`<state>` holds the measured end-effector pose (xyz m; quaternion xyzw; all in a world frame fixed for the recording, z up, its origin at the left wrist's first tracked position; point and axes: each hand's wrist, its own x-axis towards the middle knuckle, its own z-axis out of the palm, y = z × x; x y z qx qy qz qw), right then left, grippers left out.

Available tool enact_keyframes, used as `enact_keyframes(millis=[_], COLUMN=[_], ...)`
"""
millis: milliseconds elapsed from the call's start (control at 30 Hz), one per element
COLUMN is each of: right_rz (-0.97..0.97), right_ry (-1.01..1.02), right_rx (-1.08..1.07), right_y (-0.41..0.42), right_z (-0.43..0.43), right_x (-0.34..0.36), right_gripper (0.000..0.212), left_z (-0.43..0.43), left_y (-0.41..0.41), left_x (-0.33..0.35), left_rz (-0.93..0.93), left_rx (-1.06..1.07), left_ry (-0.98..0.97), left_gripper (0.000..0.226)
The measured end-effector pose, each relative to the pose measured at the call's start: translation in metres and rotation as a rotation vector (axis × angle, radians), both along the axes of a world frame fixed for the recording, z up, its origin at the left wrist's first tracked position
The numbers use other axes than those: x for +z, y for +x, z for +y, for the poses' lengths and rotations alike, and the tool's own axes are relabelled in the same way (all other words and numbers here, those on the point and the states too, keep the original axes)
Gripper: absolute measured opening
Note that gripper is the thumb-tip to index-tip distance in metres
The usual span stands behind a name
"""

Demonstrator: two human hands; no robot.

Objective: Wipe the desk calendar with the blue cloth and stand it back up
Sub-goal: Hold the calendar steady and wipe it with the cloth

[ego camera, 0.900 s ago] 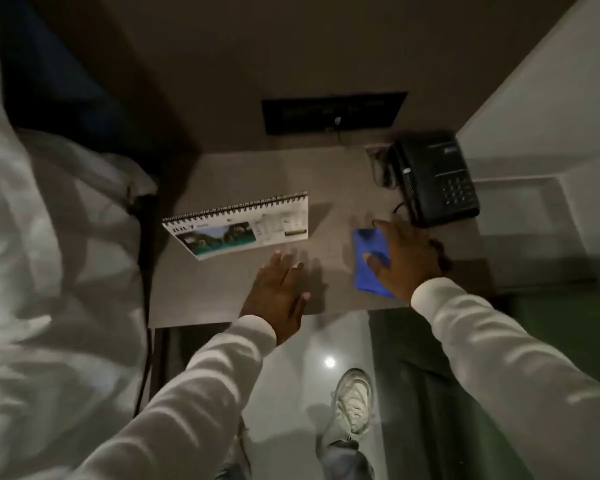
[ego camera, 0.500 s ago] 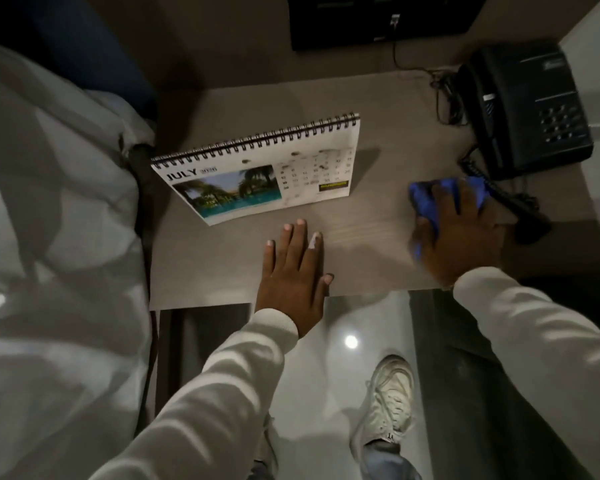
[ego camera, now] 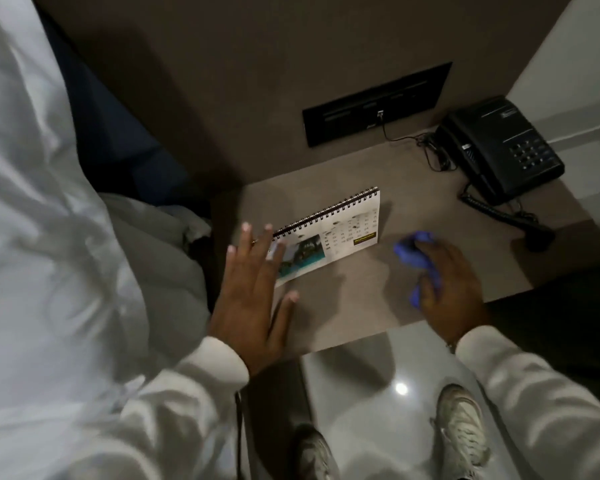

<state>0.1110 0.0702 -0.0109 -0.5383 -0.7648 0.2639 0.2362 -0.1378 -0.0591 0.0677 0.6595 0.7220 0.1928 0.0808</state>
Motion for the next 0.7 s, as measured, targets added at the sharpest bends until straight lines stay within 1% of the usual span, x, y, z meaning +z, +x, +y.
enact_keyframes(millis=[100, 167, 267, 333, 367, 500, 567, 633, 700], right_rz=[0.172, 0.238, 0.303, 0.335, 0.341, 0.406, 0.443, 0.431, 0.409], right_ry=[0.038, 0.035, 0.073, 0.121, 0.144, 0.207, 0.249, 0.278, 0.278], right_rx=[-0.013, -0.032, -0.095, -0.127, -0.144, -0.205, -0.193, -0.180, -0.190], right_y=[-0.034, -0.057, -0.087, -0.102, -0.109, -0.132, -0.146, -0.162, -0.176], right_z=[-0.037, -0.052, -0.063, -0.065, -0.065, -0.066, -0.069, -0.069, -0.067], right_x=[0.000, -0.002, -0.009, -0.018, -0.023, -0.044, -0.049, -0.052, -0.056], right_gripper=[0.044, 0.045, 0.056, 0.060, 0.060, 0.058, 0.055, 0.049, 0.047], left_z=[0.031, 0.056, 0.085, 0.094, 0.096, 0.100, 0.100, 0.100, 0.100], left_y=[-0.037, -0.055, -0.066, -0.068, -0.068, -0.074, -0.077, -0.078, -0.080], left_x=[0.012, 0.015, 0.009, -0.001, -0.005, -0.018, -0.022, -0.024, -0.026], left_rz=[0.094, 0.170, 0.374, 0.480, 0.481, 0.358, 0.328, 0.300, 0.280], left_rx=[-0.110, -0.224, -0.432, -0.541, -0.576, -0.646, -0.670, -0.680, -0.680], left_ry=[-0.028, -0.091, -0.199, -0.231, -0.234, -0.204, -0.174, -0.164, -0.167], left_gripper=[0.071, 0.078, 0.089, 0.095, 0.097, 0.099, 0.098, 0.098, 0.099])
